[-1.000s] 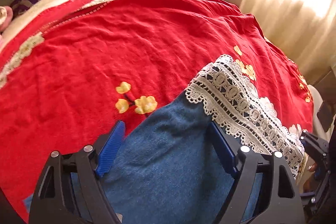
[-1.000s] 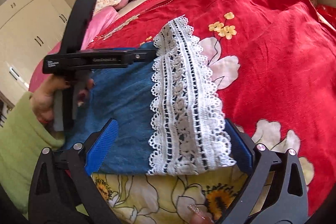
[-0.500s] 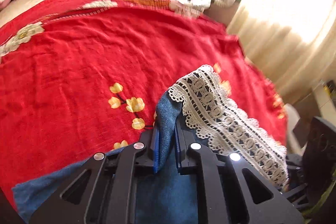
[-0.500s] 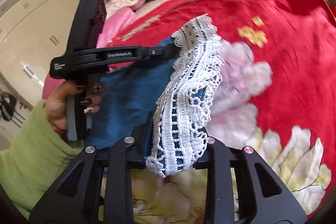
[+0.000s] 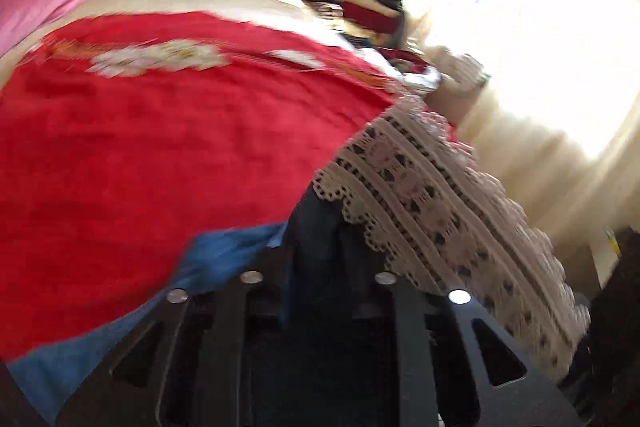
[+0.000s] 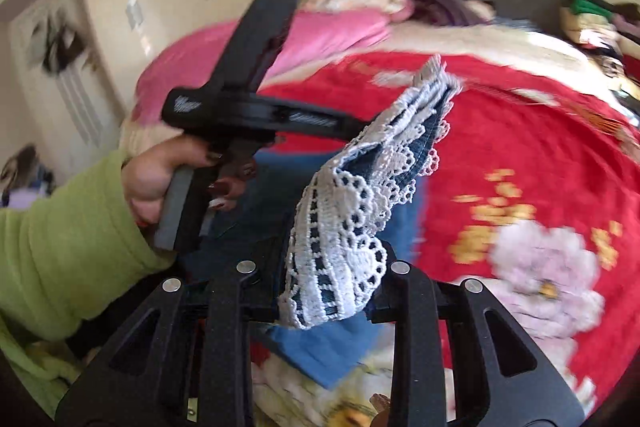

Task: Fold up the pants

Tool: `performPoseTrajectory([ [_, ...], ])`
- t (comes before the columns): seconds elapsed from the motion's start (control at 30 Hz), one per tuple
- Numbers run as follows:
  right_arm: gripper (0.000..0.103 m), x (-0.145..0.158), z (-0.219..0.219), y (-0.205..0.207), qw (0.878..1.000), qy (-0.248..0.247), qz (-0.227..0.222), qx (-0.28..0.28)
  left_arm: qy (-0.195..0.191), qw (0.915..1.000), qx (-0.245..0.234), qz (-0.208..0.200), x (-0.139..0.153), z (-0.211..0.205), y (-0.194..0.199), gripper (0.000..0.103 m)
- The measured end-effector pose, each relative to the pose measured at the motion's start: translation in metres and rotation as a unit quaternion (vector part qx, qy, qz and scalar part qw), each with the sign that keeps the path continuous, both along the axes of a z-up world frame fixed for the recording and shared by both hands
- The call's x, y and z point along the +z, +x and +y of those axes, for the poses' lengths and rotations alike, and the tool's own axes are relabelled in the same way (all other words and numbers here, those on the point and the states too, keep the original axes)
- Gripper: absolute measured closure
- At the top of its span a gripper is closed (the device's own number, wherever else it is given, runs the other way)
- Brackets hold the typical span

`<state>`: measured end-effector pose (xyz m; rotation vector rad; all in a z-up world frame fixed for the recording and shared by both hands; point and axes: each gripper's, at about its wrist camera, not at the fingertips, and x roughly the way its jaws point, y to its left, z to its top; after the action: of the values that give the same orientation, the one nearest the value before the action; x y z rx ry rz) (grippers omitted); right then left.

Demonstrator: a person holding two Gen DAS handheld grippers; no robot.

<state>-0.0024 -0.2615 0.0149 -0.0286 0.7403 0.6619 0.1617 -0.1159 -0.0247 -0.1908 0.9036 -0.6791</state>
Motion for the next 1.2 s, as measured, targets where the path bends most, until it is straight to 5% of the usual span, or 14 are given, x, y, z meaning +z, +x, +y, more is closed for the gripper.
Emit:
performPoseTrajectory([
  [0.13,0.082,-0.017,0.059,-0.002,0.997,-0.057,0.011,0.058,-0.035,0.9935,0.106,0.023,-0.008,0.065,-0.005,0.075],
  [0.23,0.078,-0.022,0.096,-0.018,0.991,-0.093,-0.001,0.101,-0.078,0.9796,0.184,0.017,-0.008,0.122,-0.021,0.064],
  [0.33,0.068,-0.029,0.121,-0.033,0.984,-0.092,0.016,0.154,-0.121,0.9683,0.218,0.024,-0.014,0.160,-0.036,0.058],
  [0.47,0.058,-0.023,0.127,-0.051,0.977,-0.075,0.009,0.199,-0.125,0.9708,0.203,0.023,-0.019,0.162,-0.047,0.056],
  [0.6,0.050,-0.005,0.096,-0.043,0.986,-0.055,-0.007,0.155,-0.113,0.9782,0.174,0.016,-0.015,0.144,-0.055,0.036],
  [0.77,0.045,0.000,0.033,0.000,0.999,-0.036,0.000,0.029,-0.103,0.9812,0.159,0.039,-0.022,0.130,-0.053,0.030],
  [0.97,0.043,-0.014,-0.021,0.042,0.996,-0.047,0.026,-0.071,-0.063,0.9832,0.160,0.060,-0.032,0.114,-0.044,0.024],
  [1.07,0.043,-0.021,-0.030,0.068,0.995,-0.043,0.041,-0.082,-0.050,0.9845,0.155,0.065,-0.033,0.103,-0.036,0.026],
  [1.13,0.043,-0.030,-0.032,0.093,0.993,-0.035,0.063,-0.096,-0.023,0.9836,0.167,0.065,-0.035,0.096,-0.031,0.064],
  [1.2,0.043,-0.041,-0.035,0.117,0.990,-0.017,0.089,-0.105,-0.025,0.9823,0.172,0.070,-0.036,0.095,-0.027,0.076],
])
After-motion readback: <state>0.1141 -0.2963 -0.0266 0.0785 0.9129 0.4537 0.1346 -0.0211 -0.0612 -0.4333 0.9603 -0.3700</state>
